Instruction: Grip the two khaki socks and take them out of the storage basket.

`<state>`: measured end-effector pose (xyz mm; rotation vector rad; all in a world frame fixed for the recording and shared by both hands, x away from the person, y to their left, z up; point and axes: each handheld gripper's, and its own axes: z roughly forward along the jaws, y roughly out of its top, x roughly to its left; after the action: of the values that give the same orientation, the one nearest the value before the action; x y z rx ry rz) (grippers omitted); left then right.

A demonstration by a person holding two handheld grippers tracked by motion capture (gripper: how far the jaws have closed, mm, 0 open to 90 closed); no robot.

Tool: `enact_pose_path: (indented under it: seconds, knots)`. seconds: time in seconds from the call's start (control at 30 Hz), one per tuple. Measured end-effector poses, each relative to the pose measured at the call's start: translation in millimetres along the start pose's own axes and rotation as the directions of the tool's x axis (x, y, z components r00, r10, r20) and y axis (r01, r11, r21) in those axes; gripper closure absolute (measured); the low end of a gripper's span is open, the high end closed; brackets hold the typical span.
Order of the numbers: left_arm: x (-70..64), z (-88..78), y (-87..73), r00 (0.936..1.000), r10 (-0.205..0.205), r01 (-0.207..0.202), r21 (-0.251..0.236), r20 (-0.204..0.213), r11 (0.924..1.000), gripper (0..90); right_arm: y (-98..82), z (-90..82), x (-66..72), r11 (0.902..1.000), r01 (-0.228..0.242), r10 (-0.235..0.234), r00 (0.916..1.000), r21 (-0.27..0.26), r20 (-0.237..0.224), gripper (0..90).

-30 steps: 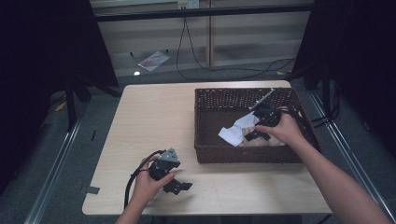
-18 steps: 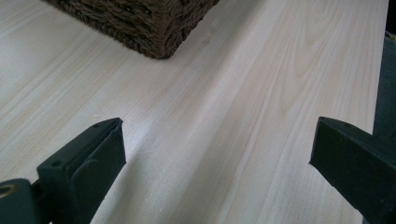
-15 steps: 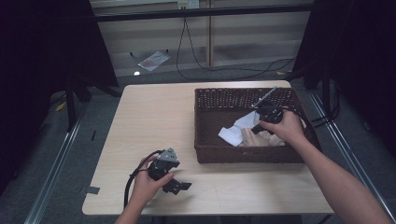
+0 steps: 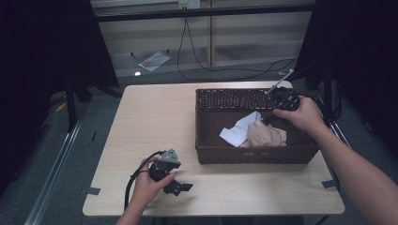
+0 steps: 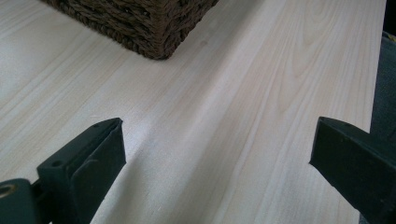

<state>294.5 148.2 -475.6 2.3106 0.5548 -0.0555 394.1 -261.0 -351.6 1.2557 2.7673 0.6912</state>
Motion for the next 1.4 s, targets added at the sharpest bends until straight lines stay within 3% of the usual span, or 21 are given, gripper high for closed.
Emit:
enact_pose_path:
  seconds: [0.43, 0.8, 1.03, 1.4]
  knots:
    - [0.0, 0.0, 0.0, 1.0000, -0.002, 0.002, 0.001, 0.007, 1.0000, 2.9, 8.0, -39.2, -0.2, 0.9998, 0.017, -0.017, 0.9996, 0.002, -0.023, 88.7]
    - [0.3, -0.1, 0.2, 0.9999, -0.001, 0.001, 0.013, 0.014, 0.9999, 2.9, 20.3, -81.5, 7.2, 0.9983, 0.045, -0.047, 0.9979, -0.036, -0.044, 88.7]
    - [-0.3, -0.2, 0.3, 0.9999, -0.001, 0.001, 0.011, 0.014, 0.9999, 2.9, 23.0, -94.6, 12.8, 0.9971, 0.066, -0.068, 0.9962, -0.038, -0.053, 88.7]
    - [-0.6, 0.7, 0.7, 1.0000, -0.002, 0.002, 0.023, 0.009, 0.9997, 2.9, 23.4, -113.9, 25.3, 0.9919, 0.109, -0.116, 0.9869, -0.065, -0.112, 88.6]
